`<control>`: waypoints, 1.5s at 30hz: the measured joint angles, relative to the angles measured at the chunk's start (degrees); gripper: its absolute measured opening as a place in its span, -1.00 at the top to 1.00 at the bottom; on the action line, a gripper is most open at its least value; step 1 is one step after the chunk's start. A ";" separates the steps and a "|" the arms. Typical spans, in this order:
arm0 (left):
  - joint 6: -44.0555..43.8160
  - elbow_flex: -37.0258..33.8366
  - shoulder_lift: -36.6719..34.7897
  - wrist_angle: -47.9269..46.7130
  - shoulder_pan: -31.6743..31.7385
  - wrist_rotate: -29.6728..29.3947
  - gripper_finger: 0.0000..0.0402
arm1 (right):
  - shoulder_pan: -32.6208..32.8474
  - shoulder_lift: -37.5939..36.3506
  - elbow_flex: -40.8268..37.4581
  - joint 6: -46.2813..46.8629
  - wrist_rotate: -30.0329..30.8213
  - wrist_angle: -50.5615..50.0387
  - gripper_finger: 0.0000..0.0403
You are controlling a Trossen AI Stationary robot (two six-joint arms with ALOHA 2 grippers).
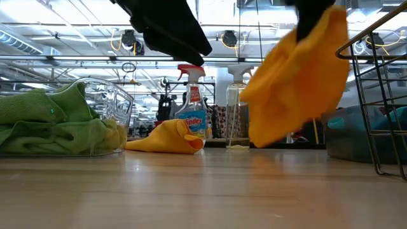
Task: Sort microfiber towel by color & place in baskets
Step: Put the right yellow microfiber cloth into the metal wire basket
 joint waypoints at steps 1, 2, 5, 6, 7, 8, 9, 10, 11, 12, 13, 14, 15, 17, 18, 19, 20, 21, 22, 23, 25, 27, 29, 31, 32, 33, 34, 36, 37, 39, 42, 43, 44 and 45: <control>0.00 0.00 0.00 0.02 0.27 -0.69 -0.39 | 2.41 -0.77 1.63 1.69 1.00 -1.44 0.99; 0.02 0.00 0.00 0.04 0.55 -1.54 -0.39 | 4.99 -1.42 3.10 3.17 1.78 -2.51 0.99; 1.35 -0.02 0.00 0.76 1.42 -5.97 -0.39 | 12.84 -2.76 6.80 7.24 3.87 -4.23 1.00; 1.67 -0.02 0.00 1.49 1.61 -8.38 -0.39 | 15.47 -2.91 7.84 8.69 4.38 -4.80 1.00; 1.83 -0.02 0.00 2.53 1.74 -10.98 -0.39 | 18.00 -2.96 8.70 10.53 4.43 -5.66 1.00; 2.57 -0.02 0.00 3.86 1.78 -12.95 -0.39 | 20.66 -2.92 9.40 12.21 4.19 -6.71 1.00; 3.66 -0.02 0.00 5.55 1.82 -14.05 -0.39 | 23.44 -2.66 10.08 13.87 3.78 -7.74 1.00; 4.82 -0.02 0.00 7.41 1.81 -14.37 -0.39 | 26.02 -2.40 10.62 15.46 3.31 -8.37 1.00; 6.13 -0.02 0.00 9.56 1.65 -14.35 -0.39 | 28.46 -2.09 11.07 16.97 3.19 -8.64 1.00; 7.66 -0.02 0.00 12.12 1.52 -14.09 -0.39 | 30.82 -1.87 11.33 18.79 3.46 -8.75 1.00; 9.12 -0.02 0.02 15.04 1.47 -13.43 -0.39 | 33.07 -1.67 11.45 20.71 4.15 -8.77 1.00; 10.63 -0.02 0.02 18.16 1.45 -12.44 -0.39 | 35.17 -1.48 11.56 22.32 4.99 -8.73 1.00; 11.93 -0.02 0.02 20.92 1.48 -11.21 -0.39 | 37.06 -1.32 11.57 23.64 5.70 -8.55 1.00; 13.31 -0.02 0.02 25.26 1.56 -8.06 -0.39 | 40.42 -0.81 11.57 25.94 5.53 -8.03 1.00; 13.48 -0.02 0.02 26.55 1.59 -6.49 -0.39 | 41.84 -0.57 11.57 27.06 4.76 -7.51 1.00; 13.42 -0.02 0.02 27.29 1.59 -5.08 -0.39 | 43.24 -0.42 11.57 28.07 3.42 -6.75 1.00; 13.14 -0.02 0.02 27.48 1.54 -4.12 -0.39 | 44.61 -0.36 11.57 29.04 2.20 -5.73 1.00; 13.10 -0.02 0.02 27.40 1.52 -3.86 -0.39 | 45.85 -0.38 11.57 29.98 1.21 -4.62 1.00; 13.08 -0.02 0.02 27.00 1.47 -3.66 -0.39 | 47.08 -0.43 11.60 30.95 0.06 -3.38 1.00; 13.07 -0.02 0.02 26.51 1.48 -3.65 -0.39 | 48.23 -0.43 11.97 31.92 -1.20 -2.55 1.00; 13.03 -0.02 0.02 25.60 1.61 -3.66 -0.39 | 50.57 0.16 13.64 34.08 -2.95 -1.53 1.00; 12.28 -0.02 0.28 24.46 1.86 -3.66 -0.39 | 52.83 1.35 16.33 36.46 -3.49 -2.09 1.00; 11.54 -0.02 0.98 23.67 2.12 -3.73 -0.39 | 54.88 3.08 19.38 38.51 -3.53 -3.32 1.00; 10.83 -0.02 2.21 23.69 2.29 -3.80 -0.39 | 56.60 5.35 22.60 40.93 -4.14 -5.06 1.00; 10.18 -0.02 2.95 23.81 2.48 -3.87 -0.39 | 57.31 6.65 24.38 42.41 -4.91 -6.17 1.00; 10.00 -0.02 3.71 23.75 2.62 -3.86 -0.39 | 57.95 8.10 26.19 43.97 -5.77 -7.64 1.00; 9.97 -0.02 4.49 23.58 2.78 -3.88 -0.39 | 58.50 9.66 27.97 45.59 -6.89 -9.40 1.00; 9.00 -0.02 6.04 23.59 3.08 -3.90 -0.39 | 59.17 12.49 31.01 48.94 -9.85 -11.35 1.00; 8.58 -0.02 6.53 23.53 3.30 -3.92 -0.39 | 59.46 13.61 31.96 50.15 -11.24 -10.95 1.00; 8.13 -0.02 7.17 23.59 3.42 -3.94 -0.39 | 59.93 15.70 33.60 52.72 -13.31 -10.78 1.00; 7.19 -0.02 7.51 23.76 3.64 -3.98 -0.39 | 60.08 17.89 34.85 55.92 -14.07 -10.99 1.00; 7.10 -0.02 7.52 23.76 3.64 -3.94 -0.39 | 60.04 18.46 34.85 56.57 -14.32 -11.17 1.00; 7.10 -0.02 7.52 23.76 3.67 -3.94 -0.39 | 60.03 19.04 34.85 57.06 -14.81 -11.24 1.00; 7.10 -0.02 7.52 23.78 3.68 -3.96 -0.39 | 60.05 19.72 34.85 57.23 -15.15 -11.20 1.00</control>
